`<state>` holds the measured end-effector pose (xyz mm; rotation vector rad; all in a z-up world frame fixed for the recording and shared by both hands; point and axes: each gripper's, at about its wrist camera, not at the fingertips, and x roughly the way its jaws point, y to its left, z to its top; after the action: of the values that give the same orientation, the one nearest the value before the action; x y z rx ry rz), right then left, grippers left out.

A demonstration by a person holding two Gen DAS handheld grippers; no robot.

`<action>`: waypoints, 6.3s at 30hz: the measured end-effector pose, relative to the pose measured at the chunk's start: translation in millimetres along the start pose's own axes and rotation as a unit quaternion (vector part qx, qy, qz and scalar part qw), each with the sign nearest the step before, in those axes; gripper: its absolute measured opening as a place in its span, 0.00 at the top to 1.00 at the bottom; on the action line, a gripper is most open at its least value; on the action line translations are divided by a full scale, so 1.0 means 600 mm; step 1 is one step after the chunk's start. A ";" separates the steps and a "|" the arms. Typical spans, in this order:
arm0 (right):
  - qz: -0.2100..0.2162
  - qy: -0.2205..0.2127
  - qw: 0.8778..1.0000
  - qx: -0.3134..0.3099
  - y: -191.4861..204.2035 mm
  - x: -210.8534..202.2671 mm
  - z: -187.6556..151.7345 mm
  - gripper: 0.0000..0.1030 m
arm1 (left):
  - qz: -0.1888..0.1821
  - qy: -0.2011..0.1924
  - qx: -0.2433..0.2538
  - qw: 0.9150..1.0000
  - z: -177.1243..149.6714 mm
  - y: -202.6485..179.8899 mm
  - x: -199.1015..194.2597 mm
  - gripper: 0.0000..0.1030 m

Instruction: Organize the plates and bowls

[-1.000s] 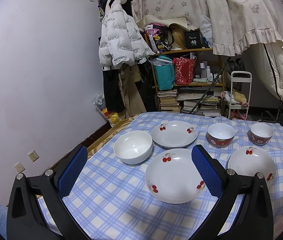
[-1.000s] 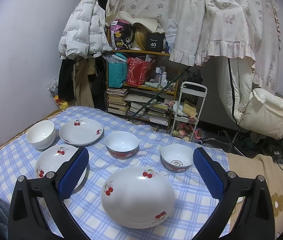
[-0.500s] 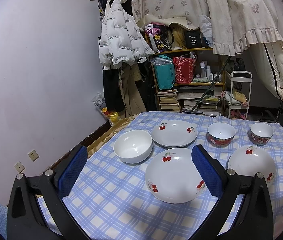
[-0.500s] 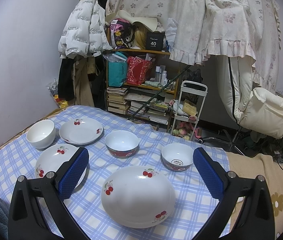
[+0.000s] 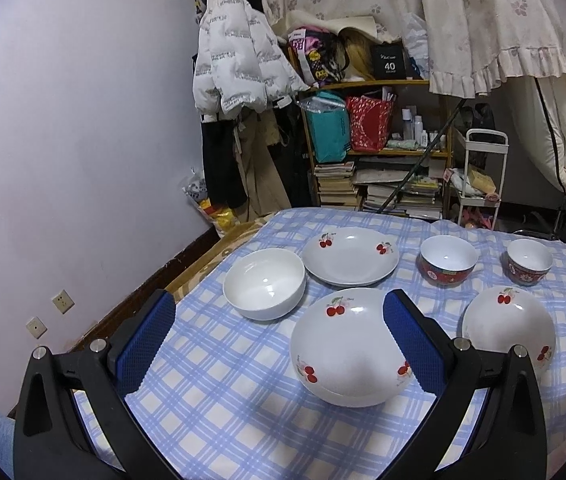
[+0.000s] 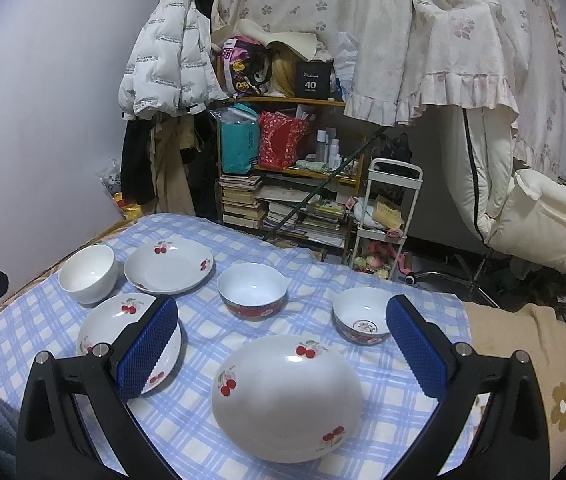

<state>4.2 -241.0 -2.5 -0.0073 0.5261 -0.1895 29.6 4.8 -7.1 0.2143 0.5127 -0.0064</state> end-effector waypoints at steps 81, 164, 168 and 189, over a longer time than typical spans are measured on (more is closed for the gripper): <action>0.187 0.246 0.950 -0.035 0.168 0.393 -0.114 0.66 | -0.088 0.365 -0.130 0.918 -0.139 0.014 0.379 0.54; 0.158 0.322 0.933 -0.013 0.141 0.258 -0.147 0.84 | -0.156 0.404 -0.110 0.895 -0.149 -0.009 0.263 0.71; 0.150 0.336 0.929 -0.025 0.148 0.270 -0.156 0.83 | -0.154 0.409 -0.113 0.892 -0.154 -0.009 0.270 0.71; 0.120 0.377 0.916 -0.064 0.163 0.306 -0.186 0.82 | -0.145 0.442 -0.089 0.881 -0.181 -0.033 0.302 0.71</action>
<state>121.5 -173.9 -196.0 0.0027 1.3053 0.0958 133.6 16.4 -191.3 -0.0612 1.4530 -0.1603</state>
